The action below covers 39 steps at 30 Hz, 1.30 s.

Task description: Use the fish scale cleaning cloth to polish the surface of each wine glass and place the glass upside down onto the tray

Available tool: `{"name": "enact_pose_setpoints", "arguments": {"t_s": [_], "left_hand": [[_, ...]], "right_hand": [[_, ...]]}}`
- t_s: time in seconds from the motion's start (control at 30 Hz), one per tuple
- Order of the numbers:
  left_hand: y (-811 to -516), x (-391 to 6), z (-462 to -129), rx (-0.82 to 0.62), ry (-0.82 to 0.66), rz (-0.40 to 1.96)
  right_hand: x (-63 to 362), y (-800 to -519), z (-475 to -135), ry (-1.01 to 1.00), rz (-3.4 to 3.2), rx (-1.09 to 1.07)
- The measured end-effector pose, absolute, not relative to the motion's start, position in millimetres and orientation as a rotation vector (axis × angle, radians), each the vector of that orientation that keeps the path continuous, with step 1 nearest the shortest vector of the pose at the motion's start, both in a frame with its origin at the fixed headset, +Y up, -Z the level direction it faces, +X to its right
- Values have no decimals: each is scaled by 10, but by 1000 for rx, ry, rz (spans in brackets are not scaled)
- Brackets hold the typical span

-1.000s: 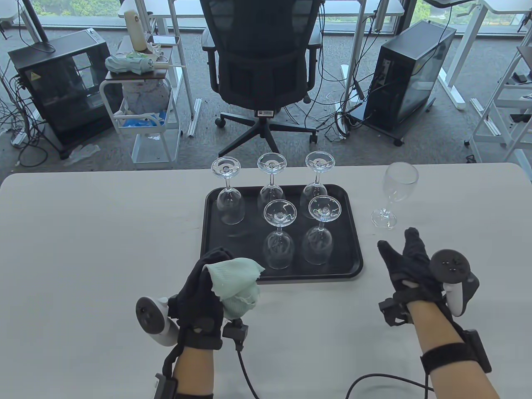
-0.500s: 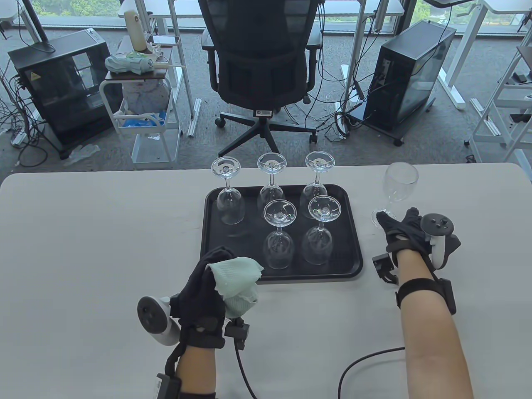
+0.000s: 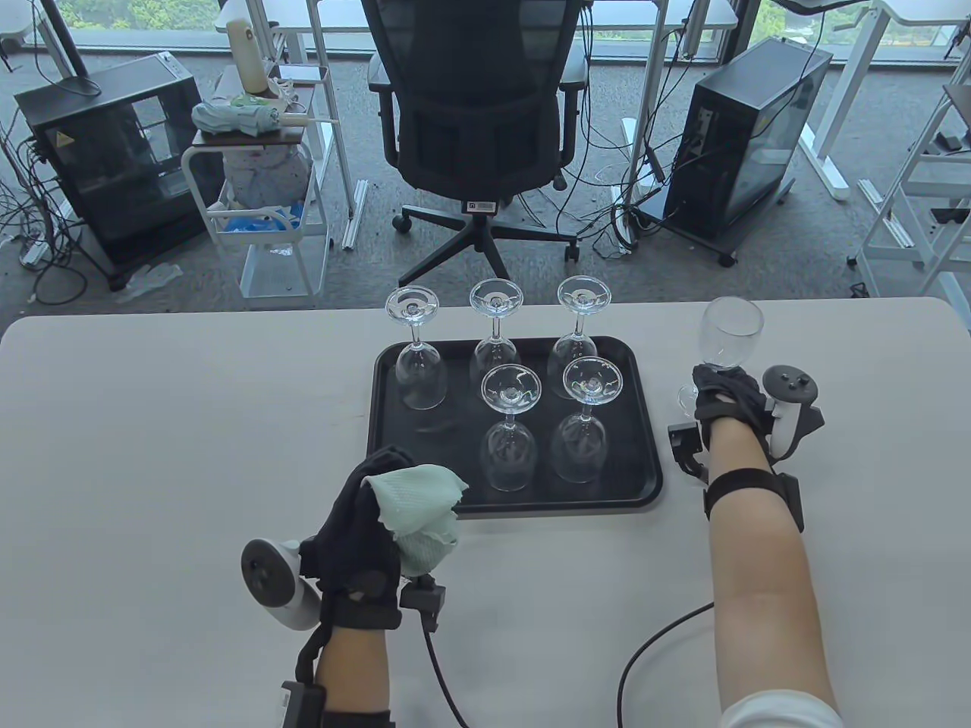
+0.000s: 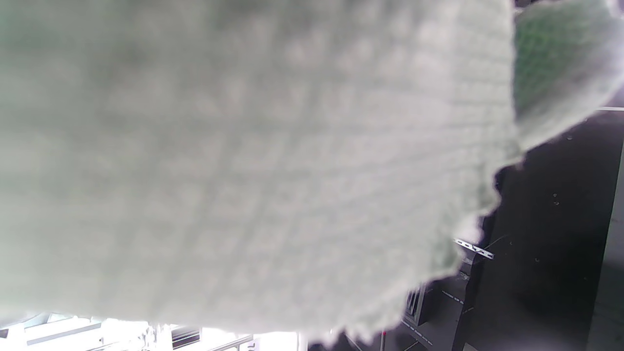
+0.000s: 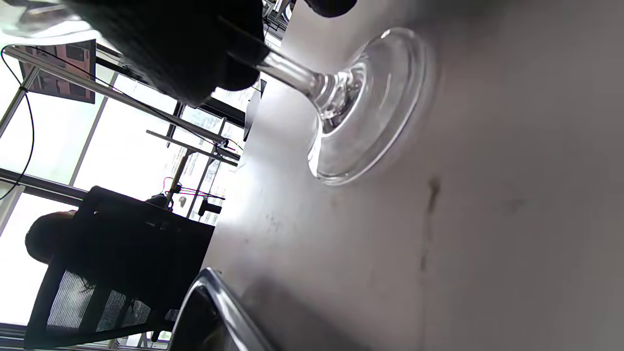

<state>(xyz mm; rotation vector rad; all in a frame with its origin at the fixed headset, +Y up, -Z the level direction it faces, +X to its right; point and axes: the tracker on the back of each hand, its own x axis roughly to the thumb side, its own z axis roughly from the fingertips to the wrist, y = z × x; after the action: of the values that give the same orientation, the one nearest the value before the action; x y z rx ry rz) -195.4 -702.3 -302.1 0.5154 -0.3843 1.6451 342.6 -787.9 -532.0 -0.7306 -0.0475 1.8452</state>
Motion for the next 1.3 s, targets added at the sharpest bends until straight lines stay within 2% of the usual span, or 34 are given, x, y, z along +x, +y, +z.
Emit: {"name": "enact_pose_setpoints", "arguments": {"t_s": [0.2, 0.37, 0.47, 0.6, 0.7, 0.87, 1.0, 1.07, 1.3], "left_hand": [[-7043, -1913, -3043, 495, -387, 1651], [-7061, -1894, -3042, 492, -376, 1656], [-7060, -1858, -3039, 485, -379, 1659], [-7029, -1798, -3019, 477, -401, 1664], [-6989, -1757, -2984, 478, -410, 1672], [-6958, -1695, -2963, 475, -424, 1674], [-6964, -1621, -2959, 455, -436, 1666], [-6967, -1576, -2956, 442, -446, 1655], [-7006, -1366, -2954, 352, -501, 1564]], "right_hand": [[3596, -7748, -5038, -161, 1784, -468], [3650, -7316, -4580, -475, 2116, -60], [3506, -7012, -4185, -668, 2411, 240], [3054, -6740, -3636, -865, 2737, 567], [2607, -6695, -3263, -878, 2864, 644], [1974, -6753, -2906, -895, 2939, 699], [1584, -6790, -2801, -883, 2942, 670], [1427, -6770, -2771, -865, 2938, 585], [1149, -6580, -2661, -951, 2875, 498]]}}
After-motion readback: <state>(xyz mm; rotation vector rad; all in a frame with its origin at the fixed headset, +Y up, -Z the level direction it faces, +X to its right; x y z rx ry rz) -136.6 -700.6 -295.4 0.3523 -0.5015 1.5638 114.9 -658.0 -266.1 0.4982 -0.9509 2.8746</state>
